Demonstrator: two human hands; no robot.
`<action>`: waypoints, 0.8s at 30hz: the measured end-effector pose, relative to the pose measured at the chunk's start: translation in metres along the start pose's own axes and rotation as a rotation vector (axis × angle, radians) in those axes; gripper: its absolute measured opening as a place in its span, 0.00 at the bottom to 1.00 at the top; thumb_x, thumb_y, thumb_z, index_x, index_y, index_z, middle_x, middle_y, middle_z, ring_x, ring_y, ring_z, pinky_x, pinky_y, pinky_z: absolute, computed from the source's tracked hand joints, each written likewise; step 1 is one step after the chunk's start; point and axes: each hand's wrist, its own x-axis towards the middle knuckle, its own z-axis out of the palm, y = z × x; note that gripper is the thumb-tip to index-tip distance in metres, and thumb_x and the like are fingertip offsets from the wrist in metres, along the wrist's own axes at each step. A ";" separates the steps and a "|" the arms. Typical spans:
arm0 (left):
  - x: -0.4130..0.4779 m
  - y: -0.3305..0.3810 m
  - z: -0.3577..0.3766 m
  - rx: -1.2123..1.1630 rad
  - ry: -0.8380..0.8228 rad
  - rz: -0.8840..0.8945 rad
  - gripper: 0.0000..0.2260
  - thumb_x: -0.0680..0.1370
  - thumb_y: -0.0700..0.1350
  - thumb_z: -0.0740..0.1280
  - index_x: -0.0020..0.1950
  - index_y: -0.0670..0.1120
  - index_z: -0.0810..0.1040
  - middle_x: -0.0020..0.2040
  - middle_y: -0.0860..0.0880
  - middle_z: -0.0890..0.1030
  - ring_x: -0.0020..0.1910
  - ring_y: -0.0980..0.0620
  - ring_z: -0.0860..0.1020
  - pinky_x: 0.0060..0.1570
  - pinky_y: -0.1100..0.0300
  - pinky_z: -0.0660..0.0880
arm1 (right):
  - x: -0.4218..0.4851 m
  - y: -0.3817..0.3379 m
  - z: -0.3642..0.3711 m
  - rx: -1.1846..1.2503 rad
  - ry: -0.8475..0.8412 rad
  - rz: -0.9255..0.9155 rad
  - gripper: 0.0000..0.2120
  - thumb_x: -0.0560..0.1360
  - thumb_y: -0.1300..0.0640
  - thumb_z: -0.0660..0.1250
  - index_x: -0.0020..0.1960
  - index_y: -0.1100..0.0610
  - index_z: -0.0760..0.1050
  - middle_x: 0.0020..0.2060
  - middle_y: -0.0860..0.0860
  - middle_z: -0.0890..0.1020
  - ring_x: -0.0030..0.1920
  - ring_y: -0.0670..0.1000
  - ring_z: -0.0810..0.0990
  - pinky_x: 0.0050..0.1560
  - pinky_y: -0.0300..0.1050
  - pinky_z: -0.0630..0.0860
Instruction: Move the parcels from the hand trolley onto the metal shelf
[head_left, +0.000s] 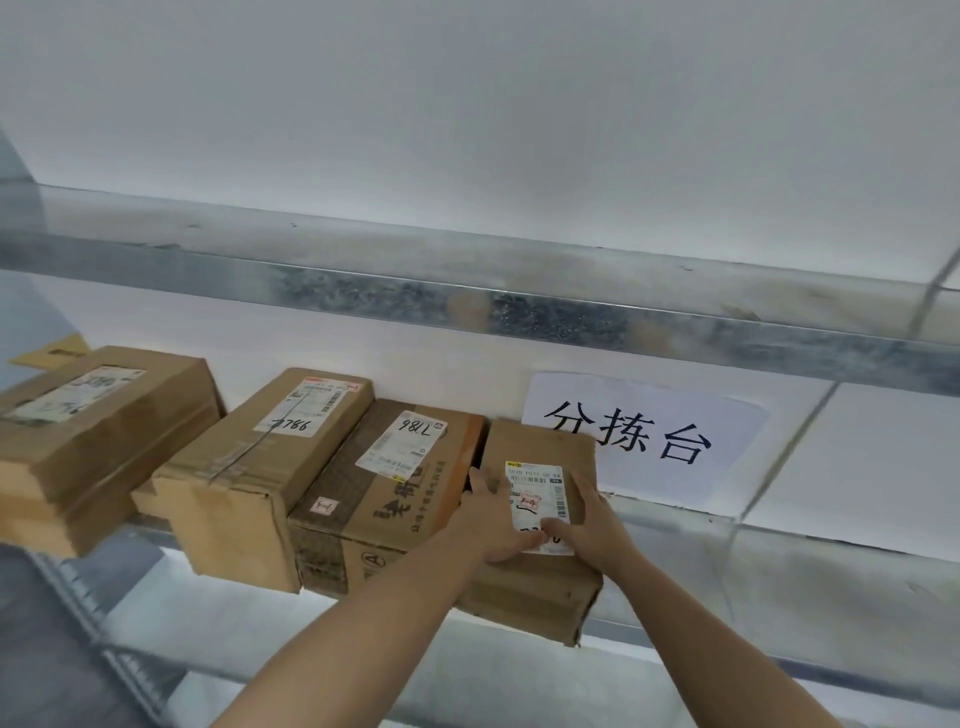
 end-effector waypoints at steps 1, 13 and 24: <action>0.002 0.002 0.001 0.020 0.004 -0.006 0.39 0.75 0.63 0.62 0.77 0.45 0.49 0.77 0.37 0.40 0.75 0.37 0.54 0.71 0.48 0.60 | 0.005 0.002 0.002 0.001 -0.005 0.005 0.41 0.71 0.50 0.70 0.76 0.52 0.50 0.71 0.55 0.64 0.69 0.56 0.66 0.65 0.50 0.67; 0.028 0.011 0.004 0.365 0.076 0.018 0.30 0.80 0.60 0.50 0.76 0.42 0.55 0.76 0.35 0.52 0.76 0.37 0.47 0.74 0.41 0.42 | 0.032 0.000 0.001 -0.068 -0.023 0.017 0.37 0.74 0.50 0.67 0.76 0.54 0.51 0.64 0.57 0.74 0.60 0.56 0.76 0.54 0.43 0.73; 0.011 0.007 -0.023 0.307 0.057 -0.055 0.28 0.80 0.59 0.54 0.74 0.44 0.60 0.74 0.40 0.61 0.74 0.40 0.56 0.71 0.44 0.56 | 0.017 -0.018 -0.019 -0.380 -0.038 -0.015 0.35 0.75 0.43 0.63 0.76 0.54 0.52 0.76 0.57 0.46 0.75 0.62 0.53 0.71 0.57 0.60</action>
